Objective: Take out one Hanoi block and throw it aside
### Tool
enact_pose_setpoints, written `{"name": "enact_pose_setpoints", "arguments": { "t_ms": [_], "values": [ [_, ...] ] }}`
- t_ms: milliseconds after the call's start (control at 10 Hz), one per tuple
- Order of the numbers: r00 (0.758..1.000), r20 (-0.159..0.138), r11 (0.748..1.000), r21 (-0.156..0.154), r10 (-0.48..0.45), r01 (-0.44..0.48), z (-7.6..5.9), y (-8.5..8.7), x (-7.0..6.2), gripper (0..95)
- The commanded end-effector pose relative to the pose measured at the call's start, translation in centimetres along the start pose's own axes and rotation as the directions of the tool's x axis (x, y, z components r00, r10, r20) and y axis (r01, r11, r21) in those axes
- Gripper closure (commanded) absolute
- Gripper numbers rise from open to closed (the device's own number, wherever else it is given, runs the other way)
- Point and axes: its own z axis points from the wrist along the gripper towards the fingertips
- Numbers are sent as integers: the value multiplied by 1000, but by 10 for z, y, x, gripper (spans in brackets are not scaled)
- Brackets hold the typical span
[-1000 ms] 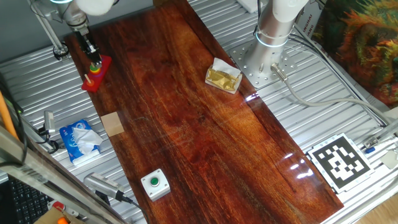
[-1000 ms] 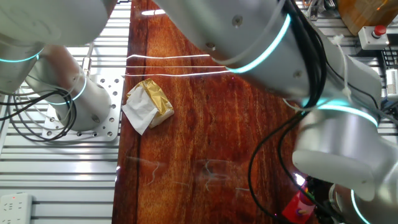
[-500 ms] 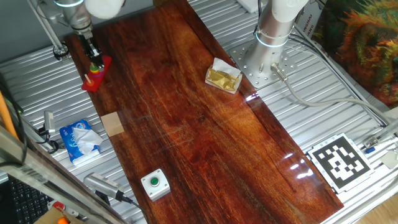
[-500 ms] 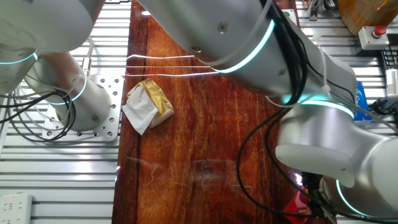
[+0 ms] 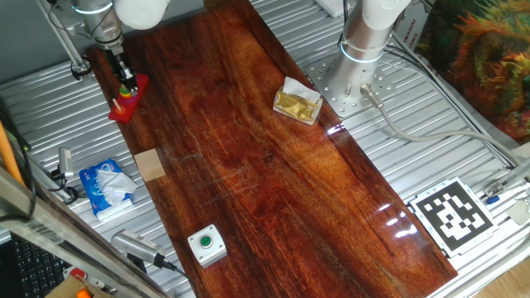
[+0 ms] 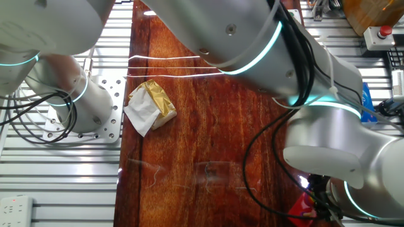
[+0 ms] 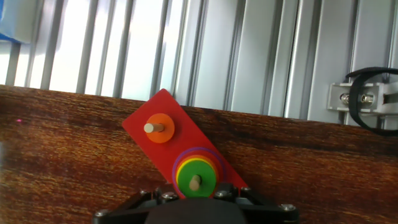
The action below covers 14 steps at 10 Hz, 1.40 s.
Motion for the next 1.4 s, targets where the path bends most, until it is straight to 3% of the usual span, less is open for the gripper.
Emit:
{"name": "enact_pose_setpoints", "arguments": {
  "t_ms": [100,1400],
  "values": [
    [1000,0,1000,0,-2,2,0,0,0,570],
    [1000,-2,1000,-3,-16,16,-5,-6,-2,570]
  ]
}}
